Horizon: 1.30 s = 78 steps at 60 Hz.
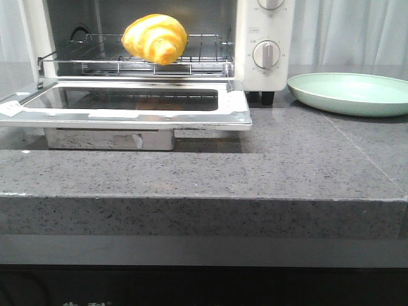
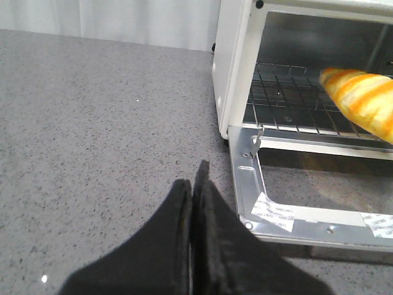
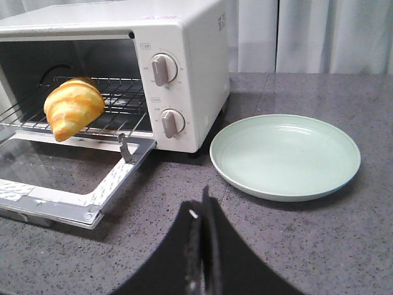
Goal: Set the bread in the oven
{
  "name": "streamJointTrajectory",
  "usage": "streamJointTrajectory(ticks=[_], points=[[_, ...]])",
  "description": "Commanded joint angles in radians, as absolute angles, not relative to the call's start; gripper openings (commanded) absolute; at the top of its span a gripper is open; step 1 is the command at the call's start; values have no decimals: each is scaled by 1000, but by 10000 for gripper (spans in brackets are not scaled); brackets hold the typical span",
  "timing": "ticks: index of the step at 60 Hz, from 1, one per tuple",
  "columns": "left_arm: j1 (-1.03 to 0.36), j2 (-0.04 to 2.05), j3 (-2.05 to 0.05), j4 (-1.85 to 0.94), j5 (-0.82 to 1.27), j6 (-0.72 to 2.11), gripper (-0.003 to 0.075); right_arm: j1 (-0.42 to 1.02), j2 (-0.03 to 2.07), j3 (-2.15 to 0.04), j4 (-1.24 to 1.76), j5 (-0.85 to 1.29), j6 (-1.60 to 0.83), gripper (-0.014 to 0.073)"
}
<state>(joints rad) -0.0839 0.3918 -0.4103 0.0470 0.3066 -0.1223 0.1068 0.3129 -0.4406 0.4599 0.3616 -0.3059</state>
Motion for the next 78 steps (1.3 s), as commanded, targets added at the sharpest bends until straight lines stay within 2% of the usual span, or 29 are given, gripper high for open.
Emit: streamJointTrajectory(ticks=[1, 17, 30, 38, 78], points=[[-59, 290, -353, 7, 226, -132, -20, 108, 318, -464, 469, 294, -320, -68], [-34, -31, -96, -23, 224, -132, -20, 108, 318, -464, 470, 294, -320, -68], [-34, -24, 13, -23, 134, -132, -20, 108, 318, -464, 469, 297, -320, -68], [-34, -22, 11, -22, 188, -132, -20, 108, 318, -464, 469, 298, -320, -68], [-34, -22, 11, -22, 188, -132, -20, 108, 318, -464, 471, 300, -320, -68]])
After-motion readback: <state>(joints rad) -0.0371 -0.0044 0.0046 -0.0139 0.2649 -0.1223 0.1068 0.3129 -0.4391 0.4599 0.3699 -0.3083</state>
